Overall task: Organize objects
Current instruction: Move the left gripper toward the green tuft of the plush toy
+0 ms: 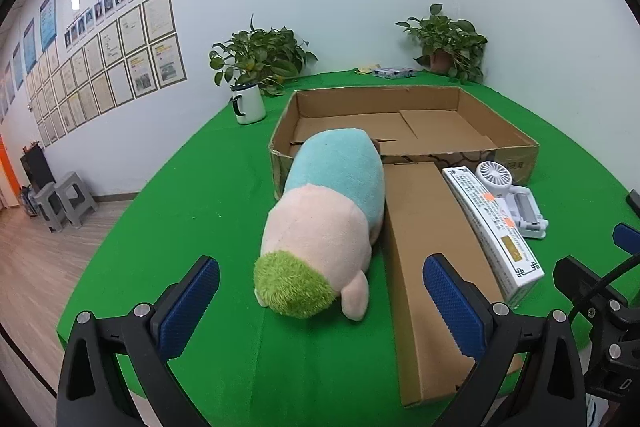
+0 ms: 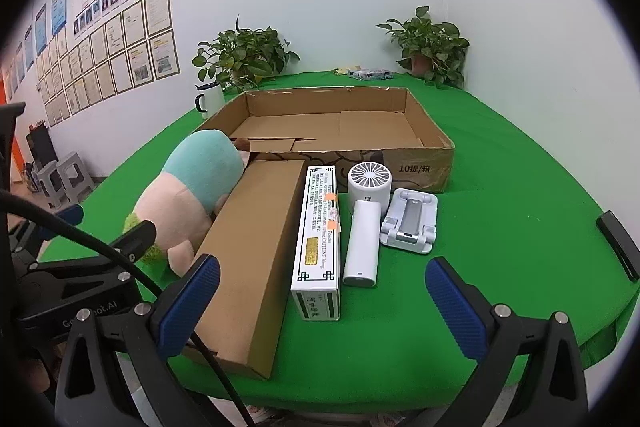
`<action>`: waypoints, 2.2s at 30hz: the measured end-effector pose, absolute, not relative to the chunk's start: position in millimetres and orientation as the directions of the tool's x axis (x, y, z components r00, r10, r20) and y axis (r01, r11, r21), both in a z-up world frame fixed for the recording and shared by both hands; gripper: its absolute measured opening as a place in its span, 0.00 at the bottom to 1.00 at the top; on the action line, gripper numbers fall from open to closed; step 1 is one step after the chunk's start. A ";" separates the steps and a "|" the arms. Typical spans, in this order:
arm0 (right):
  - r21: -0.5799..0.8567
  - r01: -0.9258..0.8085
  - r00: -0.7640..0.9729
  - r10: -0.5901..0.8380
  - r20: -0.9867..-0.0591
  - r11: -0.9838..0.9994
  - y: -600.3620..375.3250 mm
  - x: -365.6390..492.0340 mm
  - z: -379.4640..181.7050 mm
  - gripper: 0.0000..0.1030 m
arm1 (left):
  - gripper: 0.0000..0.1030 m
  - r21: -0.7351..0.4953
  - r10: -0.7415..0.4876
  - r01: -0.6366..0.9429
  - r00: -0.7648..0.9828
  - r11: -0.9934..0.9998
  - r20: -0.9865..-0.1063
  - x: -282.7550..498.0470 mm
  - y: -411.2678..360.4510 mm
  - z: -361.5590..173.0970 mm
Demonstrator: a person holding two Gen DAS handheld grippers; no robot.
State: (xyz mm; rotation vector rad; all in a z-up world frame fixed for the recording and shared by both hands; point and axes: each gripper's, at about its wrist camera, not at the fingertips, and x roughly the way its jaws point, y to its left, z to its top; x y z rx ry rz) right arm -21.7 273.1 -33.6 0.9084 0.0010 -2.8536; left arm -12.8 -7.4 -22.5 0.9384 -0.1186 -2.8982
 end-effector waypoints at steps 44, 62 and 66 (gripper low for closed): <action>0.042 0.096 -0.745 -0.100 -0.659 -0.995 275.7 -31.5 -52.6 0.98 | 1.00 0.096 -0.120 0.079 -0.808 -0.992 -0.577 -5.4 -15.7 -30.2; 0.129 0.282 -0.704 -0.297 -0.645 -0.951 222.0 -50.4 -36.5 0.98 | 1.00 0.214 -0.339 0.264 -0.757 -0.941 -0.559 41.0 -78.9 9.1; 0.156 0.358 -0.676 -0.371 -0.636 -0.921 208.5 -48.8 -36.5 0.98 | 1.00 0.184 -0.311 0.252 -0.763 -0.950 -0.566 43.9 -83.5 19.3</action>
